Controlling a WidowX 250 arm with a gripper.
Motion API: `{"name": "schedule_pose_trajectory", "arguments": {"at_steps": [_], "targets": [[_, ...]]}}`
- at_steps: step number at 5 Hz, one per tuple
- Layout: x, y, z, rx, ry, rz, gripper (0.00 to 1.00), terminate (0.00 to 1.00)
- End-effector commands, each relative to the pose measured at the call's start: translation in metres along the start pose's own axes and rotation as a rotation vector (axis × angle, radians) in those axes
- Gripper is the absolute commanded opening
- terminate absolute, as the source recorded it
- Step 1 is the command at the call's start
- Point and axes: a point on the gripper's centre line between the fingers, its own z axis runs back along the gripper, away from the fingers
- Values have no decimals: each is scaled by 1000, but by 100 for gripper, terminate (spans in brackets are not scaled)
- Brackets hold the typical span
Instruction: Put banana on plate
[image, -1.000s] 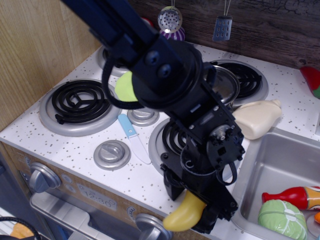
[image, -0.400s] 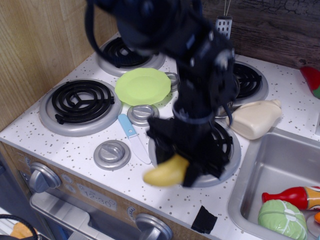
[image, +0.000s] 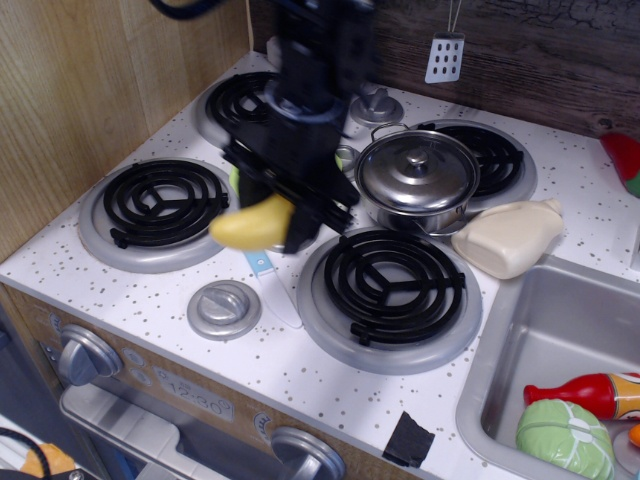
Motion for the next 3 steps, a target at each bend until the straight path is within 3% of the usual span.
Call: {"name": "schedule_pose_trajectory", "arguments": {"at_steps": [1,2,3], "targets": [[41,51,-6,-9,-106,-152,0,0],[60,58,-19,-43,-165,-191,0,0],[73,63,-30,-48,-210,-245,100,0]]}}
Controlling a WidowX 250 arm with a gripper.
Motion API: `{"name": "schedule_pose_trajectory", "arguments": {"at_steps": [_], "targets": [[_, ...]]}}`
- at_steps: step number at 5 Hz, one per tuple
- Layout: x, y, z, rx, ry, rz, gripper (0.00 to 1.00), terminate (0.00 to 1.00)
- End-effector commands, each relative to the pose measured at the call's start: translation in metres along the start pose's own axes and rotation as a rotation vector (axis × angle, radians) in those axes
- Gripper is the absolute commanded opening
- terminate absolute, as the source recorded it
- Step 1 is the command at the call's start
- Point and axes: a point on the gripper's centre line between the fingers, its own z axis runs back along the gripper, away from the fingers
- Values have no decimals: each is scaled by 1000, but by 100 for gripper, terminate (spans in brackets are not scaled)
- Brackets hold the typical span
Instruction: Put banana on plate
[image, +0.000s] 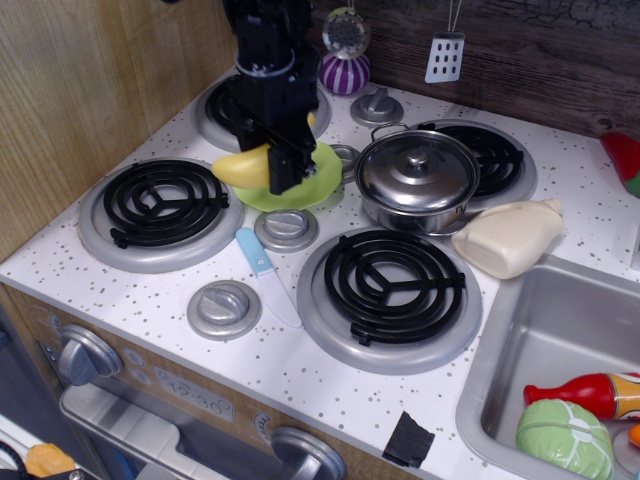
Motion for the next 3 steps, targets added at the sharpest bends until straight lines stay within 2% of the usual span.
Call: {"name": "schedule_pose_trajectory", "arguments": {"at_steps": [1,2,3], "targets": [[10,14,8,35,-56,-27,100,0],[10,14,8,35,-56,-27,100,0],[10,14,8,35,-56,-27,100,100]]}}
